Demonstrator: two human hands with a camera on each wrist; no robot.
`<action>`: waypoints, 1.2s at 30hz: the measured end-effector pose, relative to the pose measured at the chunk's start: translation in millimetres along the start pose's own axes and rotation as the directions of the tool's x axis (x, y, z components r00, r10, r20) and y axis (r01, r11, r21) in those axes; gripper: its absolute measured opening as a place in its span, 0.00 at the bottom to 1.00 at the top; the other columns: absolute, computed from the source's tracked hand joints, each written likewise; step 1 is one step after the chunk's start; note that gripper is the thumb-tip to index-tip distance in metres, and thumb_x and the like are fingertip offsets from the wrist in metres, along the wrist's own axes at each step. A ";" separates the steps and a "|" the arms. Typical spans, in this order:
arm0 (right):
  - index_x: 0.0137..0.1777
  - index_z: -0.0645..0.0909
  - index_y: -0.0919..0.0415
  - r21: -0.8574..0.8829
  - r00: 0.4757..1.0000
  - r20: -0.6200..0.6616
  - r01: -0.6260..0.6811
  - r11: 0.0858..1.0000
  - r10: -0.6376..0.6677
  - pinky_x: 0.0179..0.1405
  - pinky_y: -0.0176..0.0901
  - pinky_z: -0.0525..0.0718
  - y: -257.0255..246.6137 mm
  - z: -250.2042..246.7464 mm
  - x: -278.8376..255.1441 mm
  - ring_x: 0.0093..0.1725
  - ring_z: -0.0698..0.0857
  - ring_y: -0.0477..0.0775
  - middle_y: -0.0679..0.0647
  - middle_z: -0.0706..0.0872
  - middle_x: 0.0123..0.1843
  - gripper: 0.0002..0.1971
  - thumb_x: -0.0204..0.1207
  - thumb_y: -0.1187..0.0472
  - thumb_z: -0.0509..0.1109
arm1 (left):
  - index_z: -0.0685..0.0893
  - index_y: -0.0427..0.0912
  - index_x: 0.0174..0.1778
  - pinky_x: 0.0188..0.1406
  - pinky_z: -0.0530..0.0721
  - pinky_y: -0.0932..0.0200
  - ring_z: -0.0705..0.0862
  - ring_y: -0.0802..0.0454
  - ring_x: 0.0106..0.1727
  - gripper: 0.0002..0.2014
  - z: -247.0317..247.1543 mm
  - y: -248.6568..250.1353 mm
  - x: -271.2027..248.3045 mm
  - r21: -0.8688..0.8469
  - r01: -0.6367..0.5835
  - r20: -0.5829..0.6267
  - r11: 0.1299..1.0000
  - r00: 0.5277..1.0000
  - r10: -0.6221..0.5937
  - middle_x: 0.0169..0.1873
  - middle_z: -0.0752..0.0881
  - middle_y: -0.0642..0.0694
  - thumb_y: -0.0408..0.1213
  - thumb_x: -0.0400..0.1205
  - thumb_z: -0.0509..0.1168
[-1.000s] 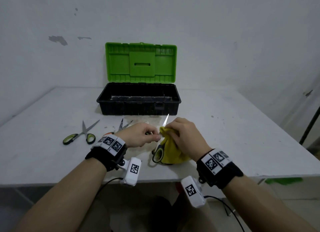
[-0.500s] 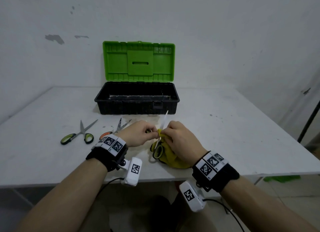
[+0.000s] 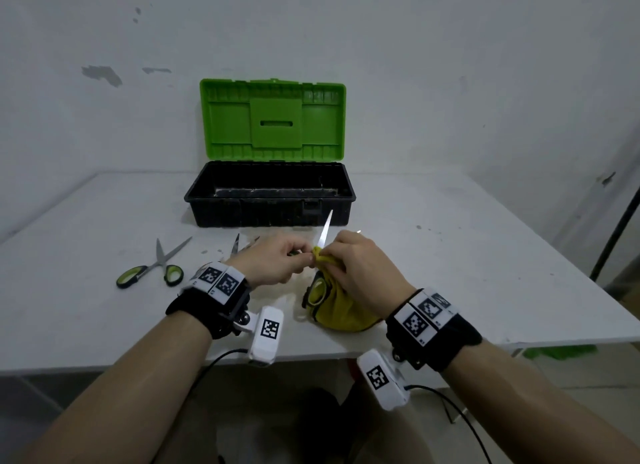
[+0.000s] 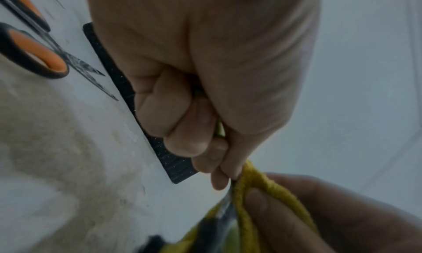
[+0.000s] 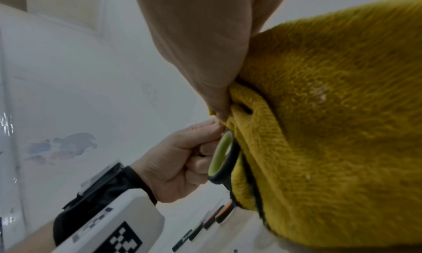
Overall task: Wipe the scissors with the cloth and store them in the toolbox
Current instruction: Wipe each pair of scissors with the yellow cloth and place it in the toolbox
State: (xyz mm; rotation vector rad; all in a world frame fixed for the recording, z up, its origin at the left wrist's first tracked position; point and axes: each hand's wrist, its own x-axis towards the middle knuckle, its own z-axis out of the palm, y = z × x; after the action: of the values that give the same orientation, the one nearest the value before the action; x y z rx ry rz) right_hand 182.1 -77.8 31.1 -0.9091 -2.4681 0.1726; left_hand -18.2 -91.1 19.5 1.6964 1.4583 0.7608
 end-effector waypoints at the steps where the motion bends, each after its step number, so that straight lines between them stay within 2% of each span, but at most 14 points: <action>1: 0.56 0.88 0.57 0.002 1.000 0.018 0.003 1.000 -0.003 0.48 0.47 0.83 0.0 1.7 -1.2 0.47 0.80 0.51 0.52 0.81 0.48 0.11 0.82 0.53 0.67 | 0.86 0.49 0.40 0.22 0.70 0.64 0.72 0.59 0.23 0.09 0.5 0.3 -0.8 -0.015 0.011 0.004 1.000 1.000 -0.011 0.25 0.78 0.55 0.41 0.86 0.65; 3: 0.58 0.88 0.56 0.000 0.998 0.059 0.026 1.000 -0.026 0.48 0.49 0.83 -0.8 4.9 -4.5 0.48 0.80 0.52 0.53 0.80 0.49 0.12 0.83 0.54 0.66 | 0.86 0.46 0.43 0.20 0.69 0.65 0.72 0.58 0.23 0.09 1.1 0.7 -3.3 -0.040 0.030 0.002 0.999 1.000 -0.030 0.26 0.77 0.53 0.40 0.87 0.63; 6: 0.58 0.87 0.55 -0.032 0.985 0.150 0.093 0.995 -0.087 0.45 0.50 0.83 -3.3 9.8 -9.5 0.47 0.79 0.53 0.53 0.79 0.48 0.11 0.83 0.56 0.66 | 0.86 0.44 0.47 0.21 0.71 0.64 0.74 0.56 0.26 0.09 2.8 0.5 -6.5 0.048 0.049 0.015 0.998 0.999 -0.050 0.30 0.80 0.50 0.42 0.87 0.63; 8: 0.57 0.87 0.55 -0.024 0.977 0.193 0.094 0.995 -0.088 0.46 0.49 0.83 -3.0 7.4 -11.9 0.47 0.80 0.52 0.52 0.80 0.48 0.10 0.82 0.57 0.66 | 0.85 0.43 0.49 0.21 0.70 0.64 0.73 0.56 0.25 0.09 5.4 0.2 -7.5 0.063 0.108 0.046 0.992 0.993 -0.111 0.33 0.80 0.48 0.41 0.88 0.61; 11: 0.55 0.88 0.57 0.008 0.991 0.129 0.023 1.000 -0.024 0.51 0.47 0.83 2.7 -0.5 -11.6 0.49 0.82 0.52 0.52 0.83 0.50 0.09 0.81 0.57 0.68 | 0.74 0.43 0.52 0.21 0.61 0.62 0.69 0.56 0.23 0.06 7.4 3.1 -8.7 -0.155 0.231 0.107 0.961 0.970 -0.216 0.32 0.76 0.46 0.31 0.86 0.53; 13: 0.54 0.87 0.58 0.019 0.998 0.057 -0.007 1.000 0.006 0.52 0.46 0.83 4.6 -2.4 -9.6 0.50 0.82 0.52 0.52 0.83 0.51 0.09 0.81 0.57 0.69 | 0.68 0.44 0.54 0.24 0.60 0.61 0.68 0.55 0.25 0.08 7.3 4.7 -8.2 -0.245 0.248 0.138 0.937 0.966 -0.219 0.33 0.76 0.46 0.27 0.84 0.50; 18: 0.55 0.87 0.60 -0.053 0.994 0.108 0.014 0.998 -0.008 0.49 0.50 0.83 -4.3 11.3 -6.5 0.51 0.80 0.53 0.54 0.80 0.50 0.10 0.82 0.57 0.66 | 0.63 0.47 0.53 0.23 0.61 0.63 0.69 0.55 0.26 0.12 11.6 9.5 -7.6 -0.230 0.209 0.188 0.950 0.968 -0.168 0.35 0.75 0.45 0.24 0.83 0.51; 20: 0.55 0.87 0.60 -0.059 0.995 0.097 -0.011 0.998 0.017 0.50 0.49 0.82 -1.5 12.7 -7.1 0.50 0.80 0.53 0.54 0.80 0.50 0.11 0.82 0.56 0.66 | 0.61 0.47 0.53 0.23 0.59 0.62 0.68 0.55 0.26 0.12 12.5 9.9 -9.2 -0.241 0.209 0.198 0.948 0.967 -0.163 0.34 0.75 0.45 0.24 0.84 0.50; 23: 0.55 0.87 0.59 -0.049 0.994 0.042 -0.098 0.994 0.100 0.49 0.41 0.80 7.3 7.1 -6.2 0.50 0.82 0.53 0.53 0.81 0.52 0.10 0.83 0.56 0.66 | 0.62 0.48 0.53 0.24 0.58 0.62 0.67 0.55 0.26 0.11 11.2 8.3 -11.7 -0.268 0.225 0.190 0.937 0.966 -0.177 0.34 0.75 0.46 0.25 0.84 0.49; 25: 0.53 0.87 0.59 -0.041 0.991 -0.020 -0.132 0.990 0.132 0.46 0.40 0.80 10.6 1.8 -6.0 0.48 0.82 0.52 0.52 0.81 0.50 0.10 0.83 0.56 0.66 | 0.63 0.48 0.55 0.25 0.59 0.61 0.67 0.55 0.26 0.11 11.1 6.7 -11.6 -0.279 0.242 0.185 0.929 0.963 -0.195 0.34 0.75 0.46 0.26 0.85 0.50; 27: 0.53 0.87 0.59 -0.017 0.996 -0.028 -0.090 0.996 0.090 0.46 0.42 0.81 8.2 0.6 -6.0 0.47 0.82 0.52 0.53 0.81 0.49 0.09 0.82 0.57 0.67 | 0.64 0.48 0.56 0.24 0.59 0.62 0.68 0.54 0.26 0.11 11.9 6.5 -10.5 -0.298 0.247 0.190 0.922 0.962 -0.197 0.34 0.75 0.45 0.26 0.85 0.50; 31: 0.55 0.87 0.58 -0.043 0.996 0.085 0.013 0.999 -0.009 0.48 0.47 0.82 0.1 11.5 -9.8 0.49 0.80 0.52 0.53 0.81 0.49 0.10 0.82 0.56 0.67 | 0.64 0.47 0.58 0.23 0.59 0.63 0.68 0.55 0.26 0.11 14.5 9.8 -8.5 -0.283 0.233 0.202 0.931 0.963 -0.180 0.34 0.74 0.45 0.27 0.85 0.50; 33: 0.55 0.88 0.58 -0.036 0.997 0.060 -0.041 0.998 0.043 0.49 0.47 0.82 8.0 11.4 -9.5 0.49 0.81 0.53 0.53 0.81 0.49 0.11 0.82 0.55 0.67 | 0.65 0.47 0.58 0.24 0.59 0.62 0.68 0.56 0.26 0.11 14.0 9.6 -9.8 -0.259 0.228 0.193 0.939 0.964 -0.181 0.34 0.74 0.46 0.27 0.84 0.50; 36: 0.53 0.88 0.59 0.017 0.980 -0.052 -0.191 0.981 0.192 0.46 0.43 0.81 28.2 1.3 -8.2 0.45 0.82 0.53 0.52 0.81 0.47 0.10 0.81 0.56 0.68 | 0.69 0.45 0.61 0.25 0.59 0.61 0.67 0.56 0.24 0.13 10.1 4.7 -11.1 -0.238 0.235 0.154 0.942 0.967 -0.202 0.33 0.75 0.48 0.28 0.83 0.51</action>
State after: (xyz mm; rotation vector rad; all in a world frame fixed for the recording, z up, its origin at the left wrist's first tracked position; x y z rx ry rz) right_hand 203.0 -61.3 18.6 -1.1310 -2.3262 0.2257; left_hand -9.1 -103.9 18.5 1.3381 1.3692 0.6725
